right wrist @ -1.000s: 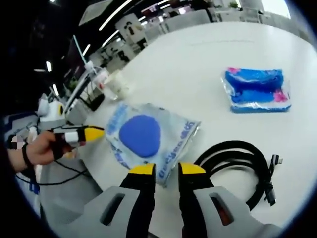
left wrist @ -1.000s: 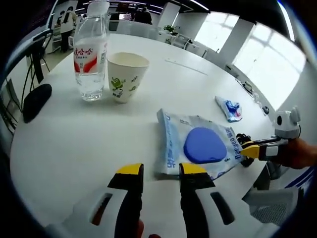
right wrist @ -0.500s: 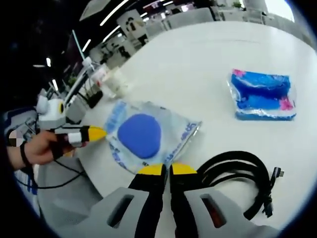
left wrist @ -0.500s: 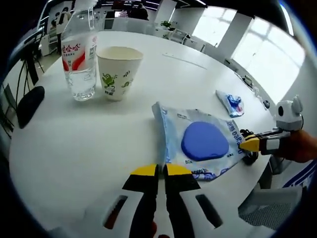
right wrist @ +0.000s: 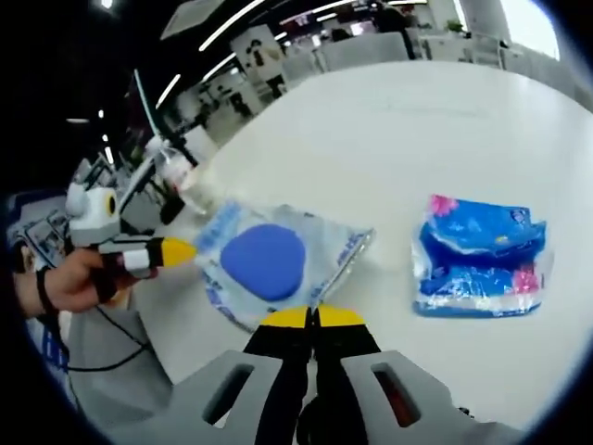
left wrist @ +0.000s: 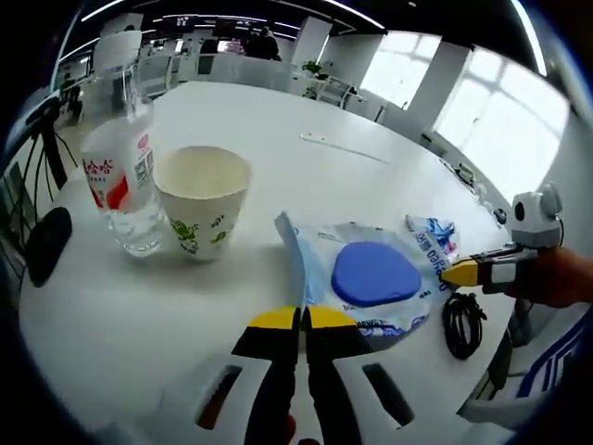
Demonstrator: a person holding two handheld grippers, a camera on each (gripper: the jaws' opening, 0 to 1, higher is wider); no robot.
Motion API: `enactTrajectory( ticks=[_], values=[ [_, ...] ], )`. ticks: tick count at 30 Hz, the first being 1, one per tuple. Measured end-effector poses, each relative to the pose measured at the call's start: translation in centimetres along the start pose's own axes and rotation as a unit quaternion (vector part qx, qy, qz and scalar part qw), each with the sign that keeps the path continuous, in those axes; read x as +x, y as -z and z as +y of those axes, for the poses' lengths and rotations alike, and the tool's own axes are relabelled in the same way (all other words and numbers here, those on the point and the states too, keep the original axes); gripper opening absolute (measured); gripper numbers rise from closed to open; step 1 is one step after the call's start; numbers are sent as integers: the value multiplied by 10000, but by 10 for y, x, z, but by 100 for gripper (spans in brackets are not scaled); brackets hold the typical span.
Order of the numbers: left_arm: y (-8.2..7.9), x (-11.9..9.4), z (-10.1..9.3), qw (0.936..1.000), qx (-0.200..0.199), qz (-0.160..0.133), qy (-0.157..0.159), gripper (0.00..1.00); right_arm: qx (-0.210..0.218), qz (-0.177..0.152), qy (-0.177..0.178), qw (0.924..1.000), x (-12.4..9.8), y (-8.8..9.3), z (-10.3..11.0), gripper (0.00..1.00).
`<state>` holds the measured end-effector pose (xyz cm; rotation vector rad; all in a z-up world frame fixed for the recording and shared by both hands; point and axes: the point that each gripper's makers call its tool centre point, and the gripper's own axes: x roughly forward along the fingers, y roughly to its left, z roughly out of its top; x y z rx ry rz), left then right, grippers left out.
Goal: Arrange the tabletop items into an orderly group along one side of the table until the central work area is clear of visible clutter.
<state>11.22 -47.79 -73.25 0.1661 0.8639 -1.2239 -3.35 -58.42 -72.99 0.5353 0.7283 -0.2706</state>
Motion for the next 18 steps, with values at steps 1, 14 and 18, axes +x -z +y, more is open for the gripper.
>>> enactTrajectory(
  ticks=[1, 14, 18],
  values=[
    [-3, 1, 1, 10000, -34, -32, -13, 0, -29, -16, 0, 10000, 2, -6, -1, 0],
    [-22, 14, 23, 9984, -456, -195, -262, 0, -175, -31, -51, 9998, 26, -30, -2, 0],
    [-15, 13, 27, 9973, -623, -123, -378, 0, -141, 26, -60, 9999, 34, -26, -1, 0]
  ],
)
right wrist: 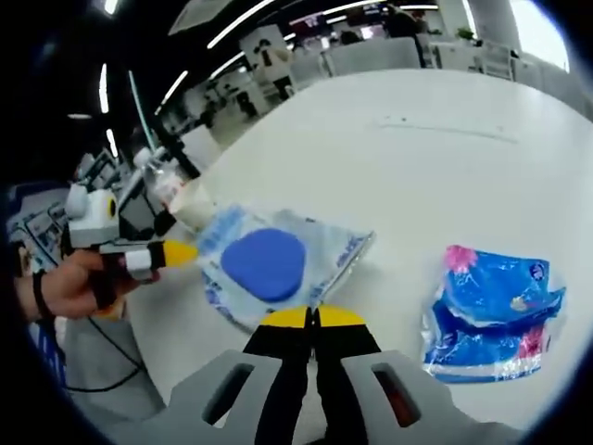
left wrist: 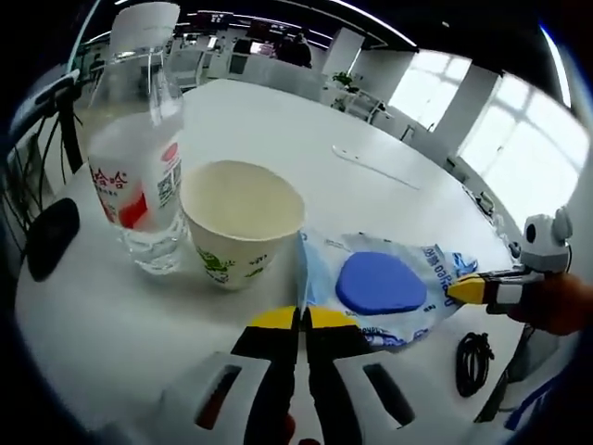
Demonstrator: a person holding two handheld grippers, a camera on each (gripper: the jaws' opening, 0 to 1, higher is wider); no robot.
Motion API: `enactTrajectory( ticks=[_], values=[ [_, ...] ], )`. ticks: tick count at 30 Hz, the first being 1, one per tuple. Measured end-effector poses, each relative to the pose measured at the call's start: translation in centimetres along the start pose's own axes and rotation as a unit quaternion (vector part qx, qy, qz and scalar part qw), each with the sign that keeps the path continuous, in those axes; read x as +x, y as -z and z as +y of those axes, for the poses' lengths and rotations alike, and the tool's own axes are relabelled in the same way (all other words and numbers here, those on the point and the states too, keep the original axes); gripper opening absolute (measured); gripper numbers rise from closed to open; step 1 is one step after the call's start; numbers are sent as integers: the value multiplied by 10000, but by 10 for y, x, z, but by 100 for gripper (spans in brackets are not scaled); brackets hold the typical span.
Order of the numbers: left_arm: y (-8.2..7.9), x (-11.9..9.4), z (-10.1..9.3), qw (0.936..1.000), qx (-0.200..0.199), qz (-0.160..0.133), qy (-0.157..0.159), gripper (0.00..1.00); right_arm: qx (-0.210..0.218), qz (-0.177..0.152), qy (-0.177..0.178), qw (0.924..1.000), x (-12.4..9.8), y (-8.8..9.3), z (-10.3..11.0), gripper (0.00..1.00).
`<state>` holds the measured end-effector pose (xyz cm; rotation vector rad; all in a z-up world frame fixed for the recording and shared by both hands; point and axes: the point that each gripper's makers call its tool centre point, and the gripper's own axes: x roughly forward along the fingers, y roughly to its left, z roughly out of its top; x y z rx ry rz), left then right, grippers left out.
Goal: Arrange the tabletop items into an orderly group along one side of the table until the central work area is clear of visible clutter.
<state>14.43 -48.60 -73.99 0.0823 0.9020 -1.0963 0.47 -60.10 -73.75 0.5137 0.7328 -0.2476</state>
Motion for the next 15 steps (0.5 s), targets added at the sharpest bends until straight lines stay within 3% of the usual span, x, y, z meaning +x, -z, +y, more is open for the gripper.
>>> enactTrajectory(
  ticks=[5, 15],
  values=[
    [9, 5, 5, 9999, -22, 127, -57, 0, 71, 48, 54, 9999, 6, 0, -6, 0],
    [6, 17, 7, 9996, -228, 128, -114, 0, 251, 24, 102, 9996, 12, -3, -16, 0]
  ],
)
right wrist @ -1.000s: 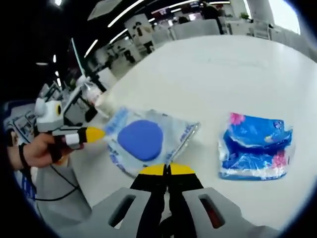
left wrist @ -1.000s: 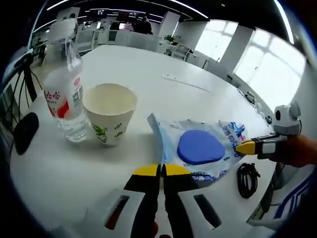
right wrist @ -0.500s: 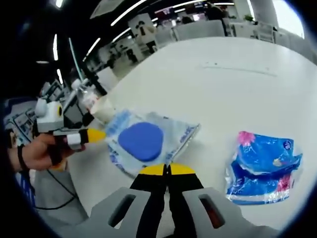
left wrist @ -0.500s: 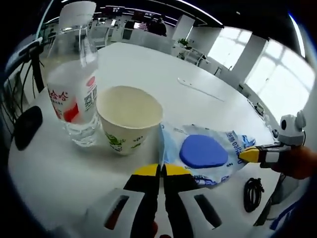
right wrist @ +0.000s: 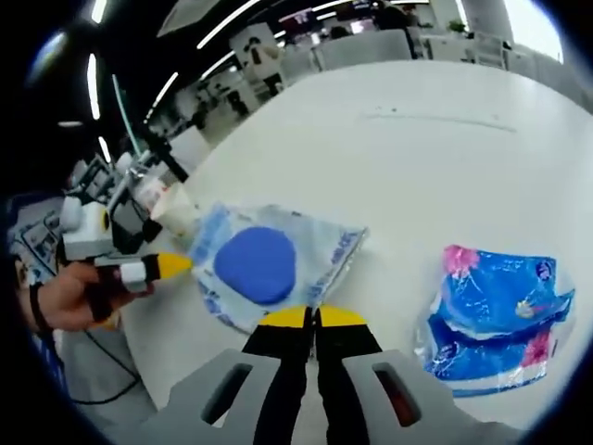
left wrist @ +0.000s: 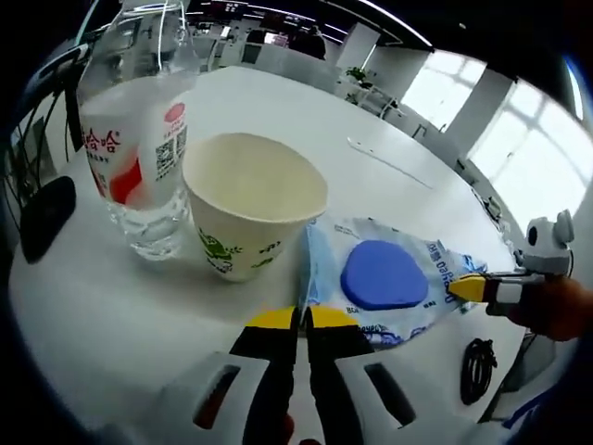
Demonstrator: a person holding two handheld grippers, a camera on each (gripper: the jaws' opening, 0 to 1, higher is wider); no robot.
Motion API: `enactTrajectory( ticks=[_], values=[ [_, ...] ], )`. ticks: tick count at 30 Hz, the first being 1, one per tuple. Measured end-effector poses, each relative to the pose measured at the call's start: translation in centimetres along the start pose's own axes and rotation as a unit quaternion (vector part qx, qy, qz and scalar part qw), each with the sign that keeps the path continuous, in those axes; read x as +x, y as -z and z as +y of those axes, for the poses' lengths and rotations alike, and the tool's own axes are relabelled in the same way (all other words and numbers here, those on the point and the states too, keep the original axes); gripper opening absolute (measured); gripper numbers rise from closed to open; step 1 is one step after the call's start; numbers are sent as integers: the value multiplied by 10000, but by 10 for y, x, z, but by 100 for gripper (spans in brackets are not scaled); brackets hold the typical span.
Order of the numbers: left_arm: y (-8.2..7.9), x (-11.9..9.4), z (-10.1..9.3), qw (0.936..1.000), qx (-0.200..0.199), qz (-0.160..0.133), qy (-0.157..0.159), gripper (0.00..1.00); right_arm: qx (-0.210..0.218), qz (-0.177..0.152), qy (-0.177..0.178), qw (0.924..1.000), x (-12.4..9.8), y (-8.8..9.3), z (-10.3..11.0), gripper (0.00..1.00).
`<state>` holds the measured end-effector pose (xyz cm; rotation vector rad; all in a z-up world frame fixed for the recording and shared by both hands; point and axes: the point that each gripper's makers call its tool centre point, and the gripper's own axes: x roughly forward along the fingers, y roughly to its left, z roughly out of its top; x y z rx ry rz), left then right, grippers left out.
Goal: Arrange the tabletop items into an orderly group along one side of the table until the central work area is clear of visible clutter.
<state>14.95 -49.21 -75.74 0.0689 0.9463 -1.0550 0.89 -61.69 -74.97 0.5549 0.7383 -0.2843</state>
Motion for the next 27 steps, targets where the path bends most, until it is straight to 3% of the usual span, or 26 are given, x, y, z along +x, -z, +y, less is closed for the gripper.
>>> enactTrajectory(
  ticks=[11, 15, 27],
  values=[
    [-1, -4, -1, 9999, -126, -70, -15, 1, 119, -41, 107, 9999, 3, 0, -4, 2],
    [-4, -7, 3, 9987, -473, -188, 83, 5, 140, -60, 221, 9996, 1, -1, -11, 6],
    [3, -26, 10, 9985, -485, -263, 34, 8, 236, -149, 219, 9994, -11, 7, -12, 6]
  ],
)
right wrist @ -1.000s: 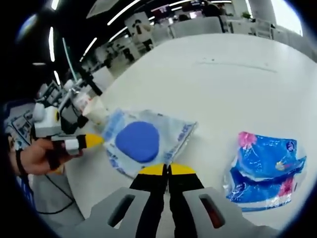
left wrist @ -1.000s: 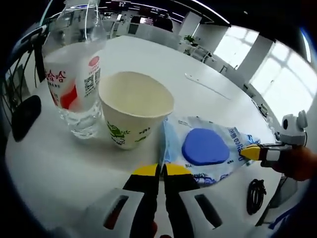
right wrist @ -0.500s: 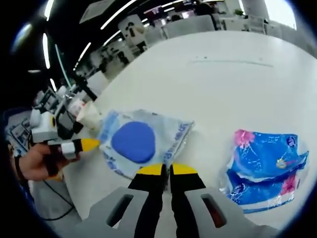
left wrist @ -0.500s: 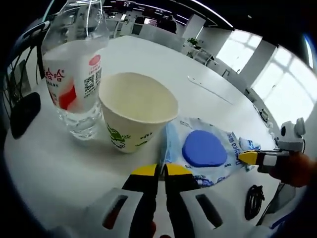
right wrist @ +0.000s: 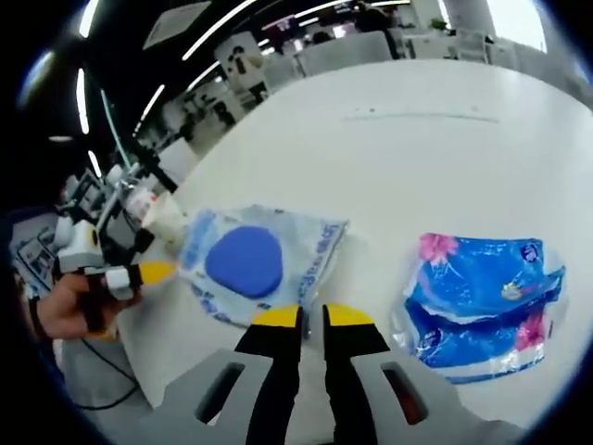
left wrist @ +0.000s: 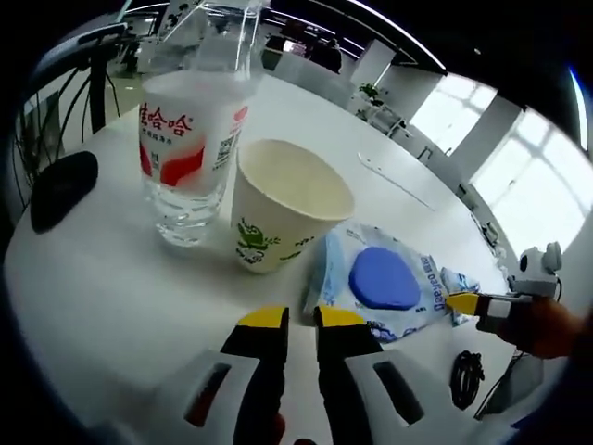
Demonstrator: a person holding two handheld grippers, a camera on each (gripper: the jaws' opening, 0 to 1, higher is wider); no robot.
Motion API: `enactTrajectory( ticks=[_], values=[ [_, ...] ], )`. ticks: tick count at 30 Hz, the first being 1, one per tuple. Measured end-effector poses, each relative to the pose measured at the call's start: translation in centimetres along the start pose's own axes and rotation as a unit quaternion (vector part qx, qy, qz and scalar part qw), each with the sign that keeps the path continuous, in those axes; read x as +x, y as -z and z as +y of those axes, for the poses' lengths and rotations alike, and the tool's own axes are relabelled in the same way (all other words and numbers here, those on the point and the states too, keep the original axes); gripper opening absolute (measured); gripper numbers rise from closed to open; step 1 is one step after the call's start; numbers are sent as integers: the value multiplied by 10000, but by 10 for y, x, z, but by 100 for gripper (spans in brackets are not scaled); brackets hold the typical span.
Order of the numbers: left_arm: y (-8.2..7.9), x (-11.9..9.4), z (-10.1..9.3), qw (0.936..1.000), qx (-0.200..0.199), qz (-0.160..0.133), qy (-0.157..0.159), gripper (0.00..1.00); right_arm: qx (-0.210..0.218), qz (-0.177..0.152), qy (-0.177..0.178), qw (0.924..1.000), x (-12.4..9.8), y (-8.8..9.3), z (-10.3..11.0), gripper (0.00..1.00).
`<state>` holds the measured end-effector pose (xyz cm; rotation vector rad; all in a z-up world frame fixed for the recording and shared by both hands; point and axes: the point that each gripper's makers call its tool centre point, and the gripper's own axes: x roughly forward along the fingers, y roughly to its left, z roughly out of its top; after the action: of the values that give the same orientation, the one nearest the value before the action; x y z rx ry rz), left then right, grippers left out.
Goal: Arrange the tabletop items into an orderly group along one side of the table until the central work area is clear of visible clutter.
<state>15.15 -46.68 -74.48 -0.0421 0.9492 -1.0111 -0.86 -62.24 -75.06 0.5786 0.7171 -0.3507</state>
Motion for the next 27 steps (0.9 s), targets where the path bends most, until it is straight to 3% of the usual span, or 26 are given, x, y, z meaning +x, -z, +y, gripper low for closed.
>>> enactTrajectory(
  ticks=[5, 18, 27],
  values=[
    [8, -9, 2, 9998, 221, 24, 7, 8, 69, -42, 38, 10000, -8, 6, -4, 6],
    [30, -26, 20, 9996, 243, 103, -74, 9, 247, -109, 31, 9996, -23, 23, -8, 6],
    [45, -38, 19, 9993, 339, 116, -37, 10, 384, -166, 151, 9990, -38, 38, -20, 6]
  ],
)
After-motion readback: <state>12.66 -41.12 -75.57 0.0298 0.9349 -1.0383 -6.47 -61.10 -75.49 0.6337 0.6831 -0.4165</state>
